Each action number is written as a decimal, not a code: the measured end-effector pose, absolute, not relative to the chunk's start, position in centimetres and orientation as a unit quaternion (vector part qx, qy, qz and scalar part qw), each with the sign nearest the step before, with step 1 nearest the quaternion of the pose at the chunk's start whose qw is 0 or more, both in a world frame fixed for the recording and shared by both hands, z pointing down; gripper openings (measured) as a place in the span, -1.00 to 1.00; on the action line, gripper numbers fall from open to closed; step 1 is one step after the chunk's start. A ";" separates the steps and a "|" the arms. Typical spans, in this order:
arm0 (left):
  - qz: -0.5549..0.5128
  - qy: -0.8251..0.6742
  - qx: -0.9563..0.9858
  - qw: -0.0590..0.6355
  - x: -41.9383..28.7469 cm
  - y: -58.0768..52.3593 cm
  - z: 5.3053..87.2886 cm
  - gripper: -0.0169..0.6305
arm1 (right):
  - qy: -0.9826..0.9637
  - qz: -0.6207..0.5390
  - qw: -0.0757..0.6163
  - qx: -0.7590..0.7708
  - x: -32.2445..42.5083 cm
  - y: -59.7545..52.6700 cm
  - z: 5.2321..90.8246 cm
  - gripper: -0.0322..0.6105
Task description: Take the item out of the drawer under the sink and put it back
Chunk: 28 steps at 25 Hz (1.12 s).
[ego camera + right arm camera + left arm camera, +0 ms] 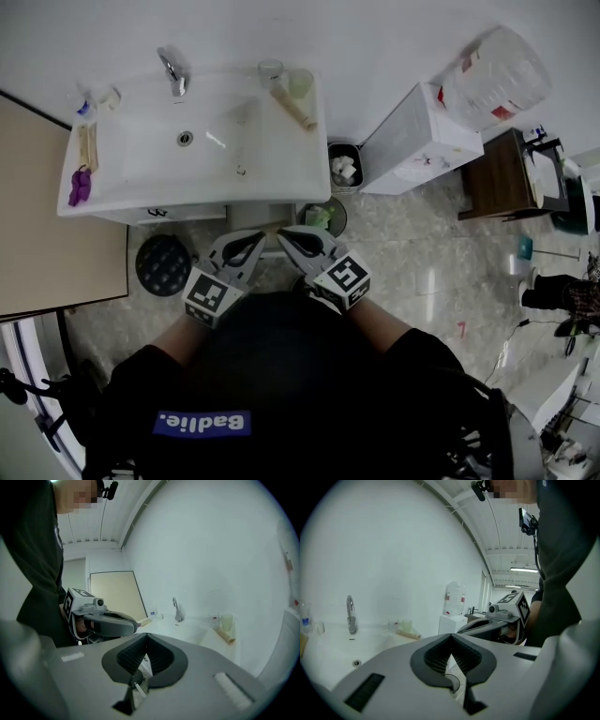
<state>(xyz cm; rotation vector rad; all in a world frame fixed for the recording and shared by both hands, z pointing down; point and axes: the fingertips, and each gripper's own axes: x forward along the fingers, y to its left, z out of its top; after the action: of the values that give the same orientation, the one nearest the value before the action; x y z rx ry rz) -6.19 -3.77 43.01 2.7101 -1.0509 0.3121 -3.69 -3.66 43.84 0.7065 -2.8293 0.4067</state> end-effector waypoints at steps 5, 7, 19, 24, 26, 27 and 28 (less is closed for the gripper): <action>0.106 -0.361 0.918 0.128 -6.5 -3.0 43.3 -0.92 | -0.957 0.140 0.099 0.233 -4.1 -2.8 44.0 -0.89; 0.107 -0.363 0.917 0.130 -6.7 -2.8 43.5 -0.92 | -0.958 0.139 0.099 0.233 -4.2 -2.6 44.0 -0.89; 0.115 -0.361 0.918 0.120 -7.0 -2.3 43.9 -0.92 | -0.958 0.130 0.096 0.236 -4.6 -2.1 43.7 -0.89; 0.118 -0.361 0.917 0.120 -7.0 -2.2 43.7 -0.92 | -0.958 0.130 0.095 0.236 -4.6 -2.1 43.6 -0.89; 0.120 -0.361 0.917 0.122 -7.0 -2.2 43.8 -0.92 | -0.958 0.130 0.094 0.237 -4.6 -2.1 43.6 -0.89; 0.119 -0.361 0.917 0.121 -7.0 -2.1 43.7 -0.92 | -0.958 0.131 0.094 0.237 -4.6 -2.1 43.6 -0.89; 0.119 -0.361 0.917 0.120 -7.0 -2.1 43.7 -0.92 | -0.958 0.131 0.093 0.237 -4.6 -2.0 43.6 -0.89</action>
<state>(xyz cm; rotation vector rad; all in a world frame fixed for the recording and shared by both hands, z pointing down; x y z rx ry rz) -7.01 -2.12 43.74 2.6792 -1.0556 0.3463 -4.61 -2.03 43.56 0.7032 -2.8432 0.3880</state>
